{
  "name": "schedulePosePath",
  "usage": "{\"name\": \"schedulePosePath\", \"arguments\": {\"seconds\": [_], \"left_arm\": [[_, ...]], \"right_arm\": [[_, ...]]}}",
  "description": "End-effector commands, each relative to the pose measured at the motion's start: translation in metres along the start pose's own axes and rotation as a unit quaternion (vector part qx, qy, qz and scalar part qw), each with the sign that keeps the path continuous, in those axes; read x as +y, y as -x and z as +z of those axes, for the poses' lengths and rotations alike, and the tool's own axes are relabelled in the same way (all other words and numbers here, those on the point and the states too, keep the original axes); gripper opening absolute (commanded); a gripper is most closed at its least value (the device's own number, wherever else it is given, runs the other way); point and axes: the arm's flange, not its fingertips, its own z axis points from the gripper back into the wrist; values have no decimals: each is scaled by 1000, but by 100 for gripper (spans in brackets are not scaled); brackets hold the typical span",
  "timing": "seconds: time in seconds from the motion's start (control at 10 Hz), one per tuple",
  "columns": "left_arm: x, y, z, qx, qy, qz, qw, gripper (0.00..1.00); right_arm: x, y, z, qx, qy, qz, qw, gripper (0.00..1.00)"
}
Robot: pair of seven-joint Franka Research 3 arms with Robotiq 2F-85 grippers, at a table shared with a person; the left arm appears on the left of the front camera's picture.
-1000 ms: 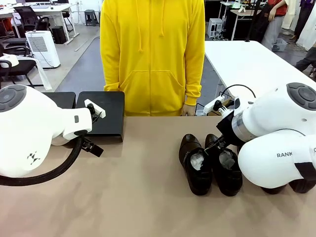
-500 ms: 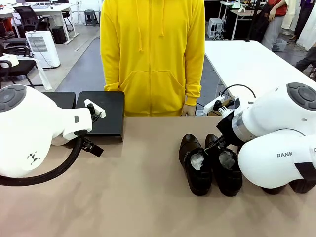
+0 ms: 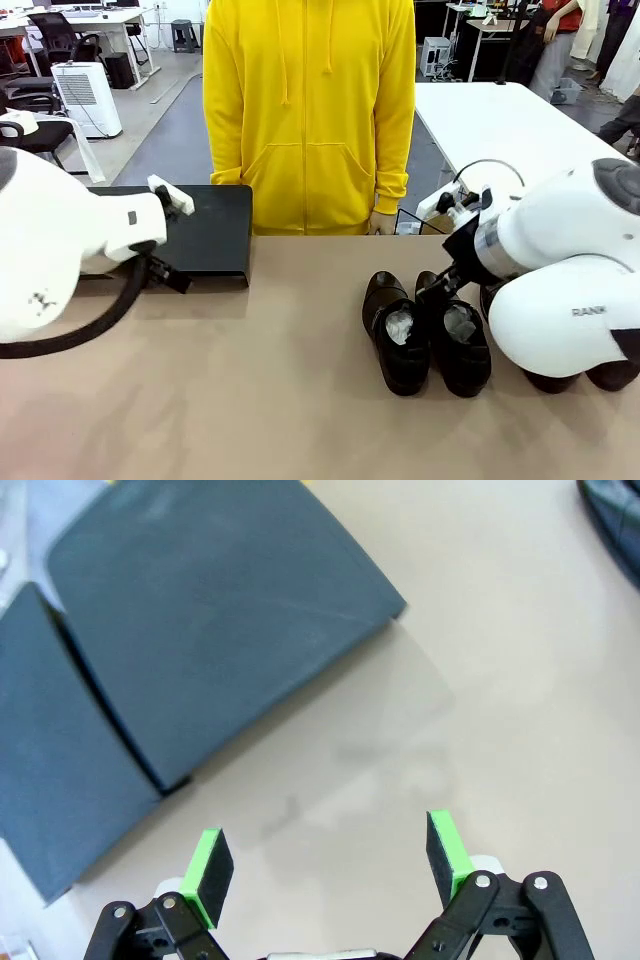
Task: Organize the shoes by placing them on the stand.
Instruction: Pick up one Shoe and place it in the middle of the table.
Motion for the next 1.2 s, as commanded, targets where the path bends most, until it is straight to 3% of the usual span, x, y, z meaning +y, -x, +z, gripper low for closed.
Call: {"name": "schedulePosePath", "arguments": {"seconds": [0.0, 0.3, 0.7, 0.8, 1.1], "left_arm": [[0, 8, 54, -29, 14, -2, 999, 100], [28, 11, 116, -83, 47, 19, 995, 100], [69, 37, 142, -88, -6, 101, 991, 100], [59, -6, 149, -98, 17, 60, 993, 100], [59, -6, 149, -98, 17, 60, 993, 100]], "right_arm": [[10, 4, 57, -33, 32, -8, 999, 100], [-4, 13, 132, -75, 0, -48, 996, 100], [-39, 37, 170, -101, -18, -100, 990, 100], [-32, -16, 168, -86, 0, -73, 994, 100], [-40, -11, 176, -87, -4, -84, 993, 100]]}}
